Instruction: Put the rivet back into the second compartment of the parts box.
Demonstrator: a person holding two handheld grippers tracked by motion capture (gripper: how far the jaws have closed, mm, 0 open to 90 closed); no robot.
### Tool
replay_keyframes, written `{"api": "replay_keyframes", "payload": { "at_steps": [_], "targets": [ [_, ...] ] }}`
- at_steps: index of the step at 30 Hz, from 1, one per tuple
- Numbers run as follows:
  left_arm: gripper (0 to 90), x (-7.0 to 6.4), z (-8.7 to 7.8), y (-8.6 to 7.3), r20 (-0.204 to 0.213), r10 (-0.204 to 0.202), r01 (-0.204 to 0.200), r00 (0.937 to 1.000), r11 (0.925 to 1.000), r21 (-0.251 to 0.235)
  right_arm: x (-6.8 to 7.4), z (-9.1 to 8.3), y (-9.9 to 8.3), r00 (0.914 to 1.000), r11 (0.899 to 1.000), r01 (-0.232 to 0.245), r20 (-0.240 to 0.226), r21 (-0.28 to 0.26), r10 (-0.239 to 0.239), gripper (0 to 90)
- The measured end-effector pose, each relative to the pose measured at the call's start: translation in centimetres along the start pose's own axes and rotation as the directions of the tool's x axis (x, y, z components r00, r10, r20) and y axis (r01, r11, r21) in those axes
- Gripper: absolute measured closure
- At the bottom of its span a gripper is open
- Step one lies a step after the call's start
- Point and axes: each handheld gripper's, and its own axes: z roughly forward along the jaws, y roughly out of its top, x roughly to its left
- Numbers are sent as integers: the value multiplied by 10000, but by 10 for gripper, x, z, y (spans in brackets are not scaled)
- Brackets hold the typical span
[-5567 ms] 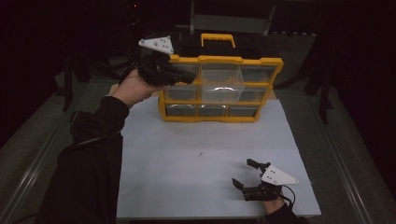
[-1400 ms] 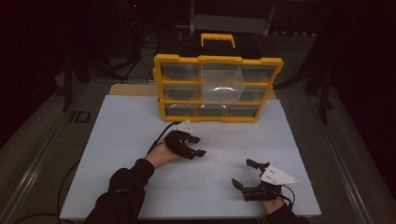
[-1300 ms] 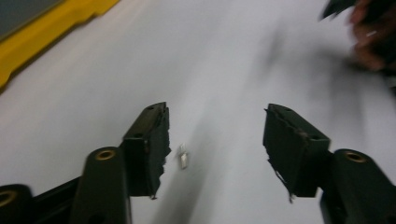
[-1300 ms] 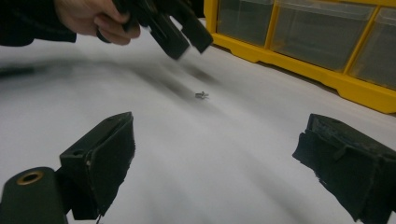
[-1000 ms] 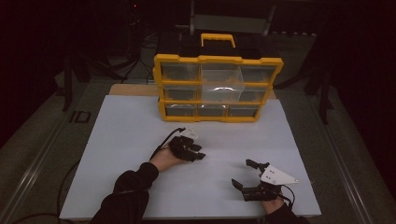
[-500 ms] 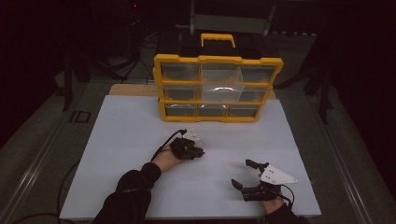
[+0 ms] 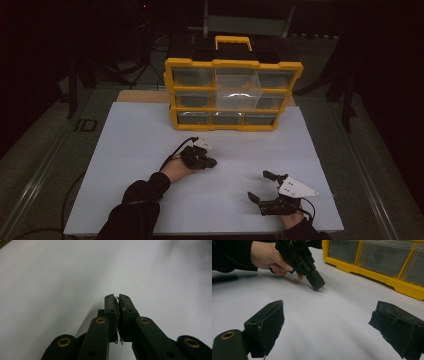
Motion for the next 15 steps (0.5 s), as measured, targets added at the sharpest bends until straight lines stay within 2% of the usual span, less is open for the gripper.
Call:
{"api": "replay_keyframes", "payload": {
  "at_steps": [8, 15],
  "targets": [
    [852, 3, -29, 3, 198, 159, -153, 9997, 9993, -334, 0, 0, 0, 10000, 10000, -5, 27, -7, 5, 97],
    [852, 6, -60, 3, 361, 265, -240, 9990, 9974, -685, 0, 0, 0, 10000, 10000, -7, 43, -8, 7, 97]
  ]
}}
